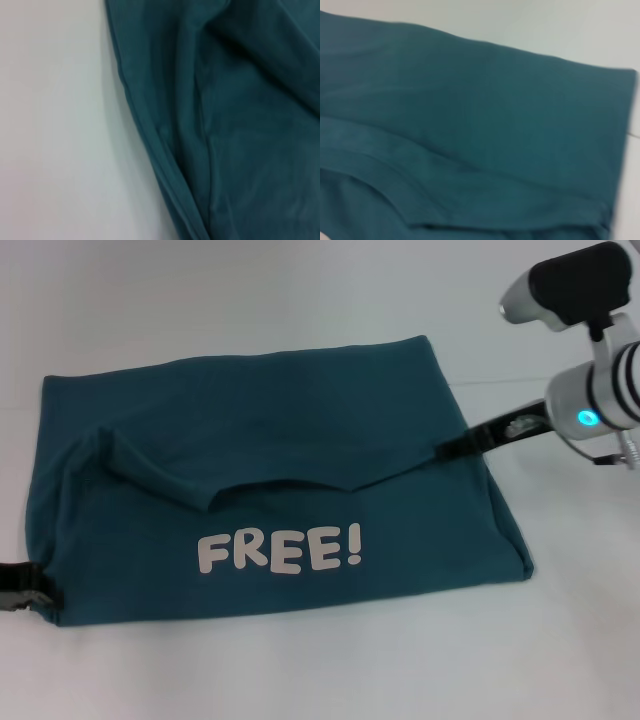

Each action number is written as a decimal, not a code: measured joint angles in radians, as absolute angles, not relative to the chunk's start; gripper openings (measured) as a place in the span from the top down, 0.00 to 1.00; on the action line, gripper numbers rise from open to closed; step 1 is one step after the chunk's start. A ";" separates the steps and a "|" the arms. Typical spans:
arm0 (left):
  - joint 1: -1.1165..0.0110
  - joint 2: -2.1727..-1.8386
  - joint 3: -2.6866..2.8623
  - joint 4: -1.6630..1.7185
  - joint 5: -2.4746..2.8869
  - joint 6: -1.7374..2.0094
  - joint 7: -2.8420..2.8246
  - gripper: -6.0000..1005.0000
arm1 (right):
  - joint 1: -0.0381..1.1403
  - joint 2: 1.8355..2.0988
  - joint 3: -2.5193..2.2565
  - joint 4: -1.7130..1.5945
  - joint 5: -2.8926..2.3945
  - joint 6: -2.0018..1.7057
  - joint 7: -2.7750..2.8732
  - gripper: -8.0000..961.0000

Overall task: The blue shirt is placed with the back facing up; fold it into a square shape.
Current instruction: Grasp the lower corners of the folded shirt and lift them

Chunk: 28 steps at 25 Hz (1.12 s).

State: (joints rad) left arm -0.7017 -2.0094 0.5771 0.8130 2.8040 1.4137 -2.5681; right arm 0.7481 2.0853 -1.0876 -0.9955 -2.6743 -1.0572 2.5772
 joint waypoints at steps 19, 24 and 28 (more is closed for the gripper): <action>-0.714 -2.015 0.598 0.813 2.800 1.396 -2.476 0.89 | 0.651 2.097 -1.062 -1.104 -2.764 -1.353 2.806 0.04; -0.716 -2.014 0.601 0.812 2.806 1.392 -2.474 0.89 | 0.635 2.098 -1.062 -1.078 -2.755 -1.339 2.814 0.04; -0.720 -2.014 0.601 0.808 2.804 1.391 -2.474 0.89 | 0.636 2.098 -1.062 -1.042 -2.751 -1.313 2.814 0.04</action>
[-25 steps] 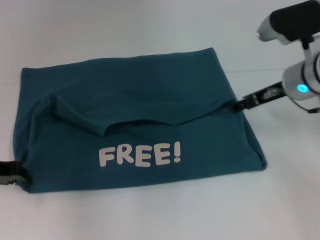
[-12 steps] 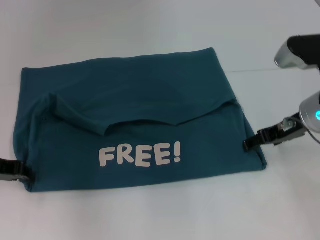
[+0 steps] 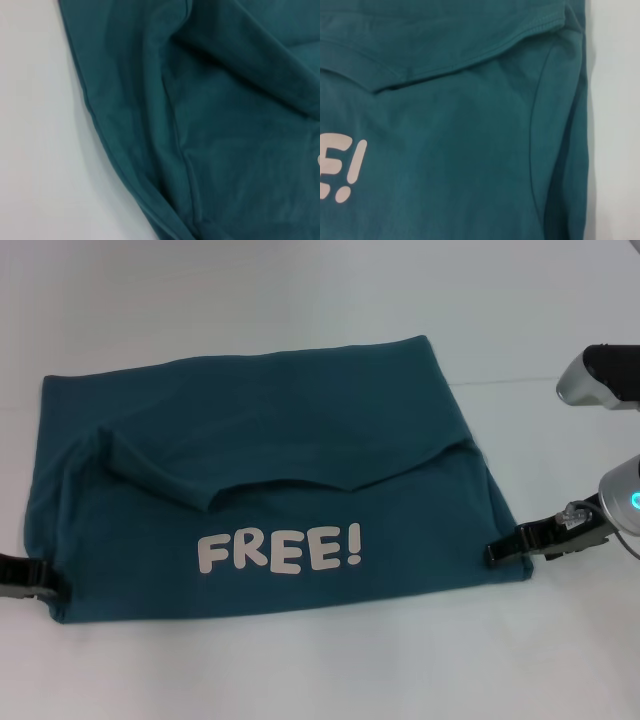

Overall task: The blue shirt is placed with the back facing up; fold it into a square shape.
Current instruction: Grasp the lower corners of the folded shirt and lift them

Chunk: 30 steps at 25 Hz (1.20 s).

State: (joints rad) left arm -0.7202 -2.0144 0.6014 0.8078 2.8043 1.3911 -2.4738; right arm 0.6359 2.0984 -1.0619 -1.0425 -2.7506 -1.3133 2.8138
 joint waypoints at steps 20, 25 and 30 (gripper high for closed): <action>-0.724 -2.016 0.601 0.800 2.804 1.388 -2.463 0.89 | 0.656 2.094 -1.110 -0.963 -2.723 -1.264 2.803 0.28; -0.722 -2.016 0.601 0.799 2.802 1.389 -2.462 0.89 | 0.656 2.096 -1.113 -0.964 -2.709 -1.268 2.791 0.40; -0.720 -2.016 0.601 0.799 2.800 1.394 -2.461 0.89 | 0.650 2.090 -1.107 -0.963 -2.626 -1.273 2.735 0.47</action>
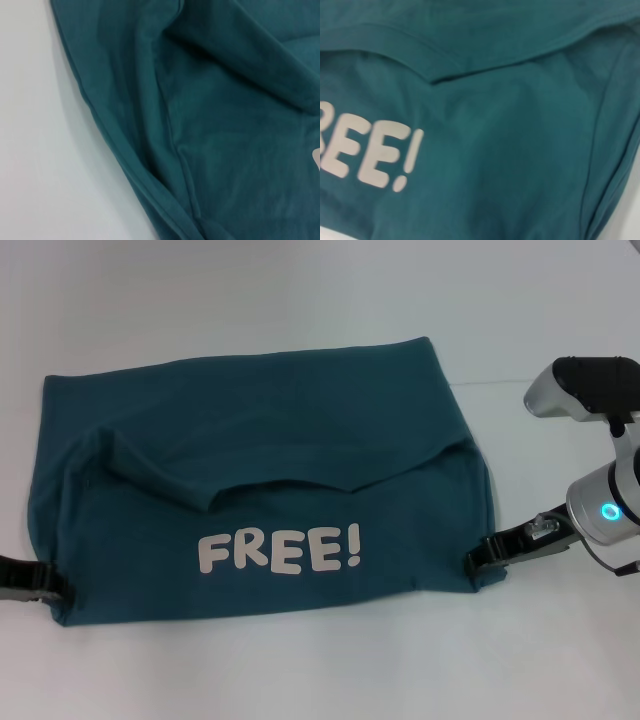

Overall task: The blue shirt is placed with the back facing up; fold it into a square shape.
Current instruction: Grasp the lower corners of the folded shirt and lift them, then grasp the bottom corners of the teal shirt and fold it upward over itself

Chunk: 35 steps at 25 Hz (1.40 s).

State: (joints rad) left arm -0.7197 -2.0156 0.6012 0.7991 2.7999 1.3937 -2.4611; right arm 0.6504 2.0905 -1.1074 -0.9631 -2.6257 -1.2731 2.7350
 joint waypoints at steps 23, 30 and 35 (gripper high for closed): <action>-0.702 -1.999 0.593 0.831 2.802 1.567 -2.406 0.89 | 0.678 2.047 -1.099 -0.996 -2.620 -1.517 2.613 0.92; -0.638 -1.994 0.605 0.905 2.856 1.817 -2.386 0.89 | 0.674 2.039 -1.083 -1.051 -2.626 -1.791 2.523 0.92; -0.601 -1.999 0.622 0.918 2.856 1.905 -2.374 0.89 | 0.669 2.048 -1.088 -1.047 -2.627 -1.864 2.476 0.92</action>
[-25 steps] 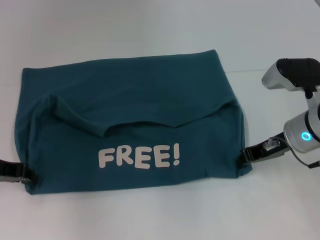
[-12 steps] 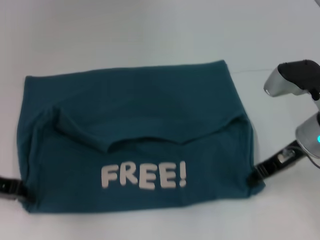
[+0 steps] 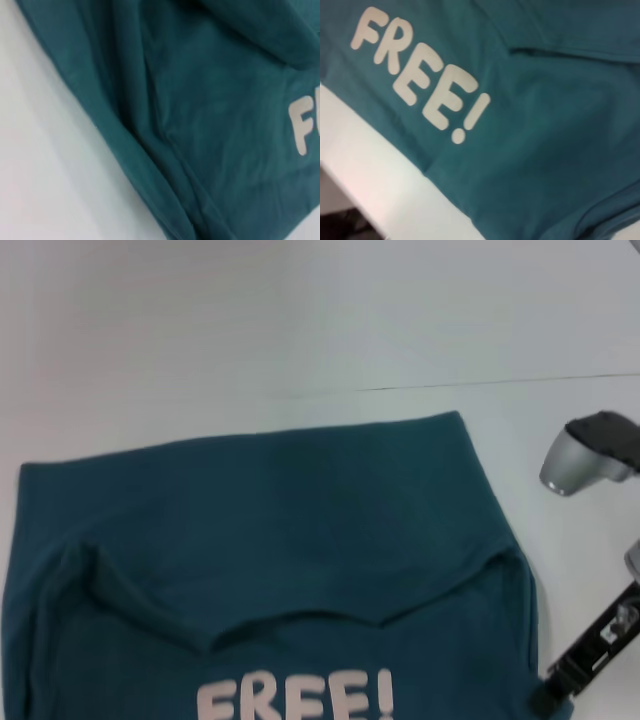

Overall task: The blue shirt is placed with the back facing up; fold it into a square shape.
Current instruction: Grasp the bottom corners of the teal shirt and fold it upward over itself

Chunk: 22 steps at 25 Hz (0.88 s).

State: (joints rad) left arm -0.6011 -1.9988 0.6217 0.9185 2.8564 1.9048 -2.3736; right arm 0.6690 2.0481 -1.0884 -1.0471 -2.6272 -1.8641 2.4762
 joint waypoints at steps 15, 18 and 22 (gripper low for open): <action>-0.544 -2.013 0.725 0.958 2.858 2.062 -2.341 0.89 | 0.632 2.084 -1.133 -1.062 -2.670 -1.983 2.460 0.92; -0.544 -2.017 0.754 0.955 2.858 2.064 -2.333 0.89 | 0.632 2.084 -1.132 -1.058 -2.670 -1.983 2.455 0.92; -0.554 -2.018 0.746 0.957 2.852 2.062 -2.327 0.89 | 0.633 2.071 -1.102 -1.062 -2.637 -1.984 2.429 0.92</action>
State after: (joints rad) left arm -0.5543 -2.0183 0.7457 0.9566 2.8525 2.0617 -2.3273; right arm 0.6333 2.0711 -1.1018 -1.0620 -2.6365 -1.9844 2.4291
